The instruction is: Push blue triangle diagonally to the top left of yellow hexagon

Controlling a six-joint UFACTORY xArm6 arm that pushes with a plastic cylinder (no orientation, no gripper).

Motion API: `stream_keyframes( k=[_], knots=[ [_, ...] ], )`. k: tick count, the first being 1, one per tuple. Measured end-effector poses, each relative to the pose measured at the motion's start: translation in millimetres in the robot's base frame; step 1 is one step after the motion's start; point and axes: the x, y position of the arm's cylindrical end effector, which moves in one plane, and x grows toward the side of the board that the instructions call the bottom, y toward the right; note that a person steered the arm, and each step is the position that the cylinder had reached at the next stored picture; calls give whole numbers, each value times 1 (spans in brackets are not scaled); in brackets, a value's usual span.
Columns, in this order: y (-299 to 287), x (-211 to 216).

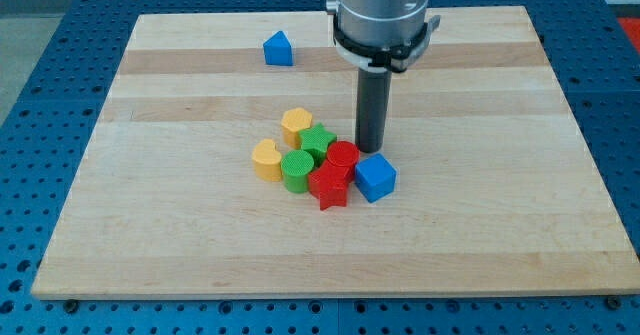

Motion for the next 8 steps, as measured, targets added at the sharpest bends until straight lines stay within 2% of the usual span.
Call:
stream_keyframes(
  k=[3, 5, 7, 8],
  knots=[
    [-19, -51],
    [-50, -99],
    [-51, -147],
    [-61, -150]
  ],
)
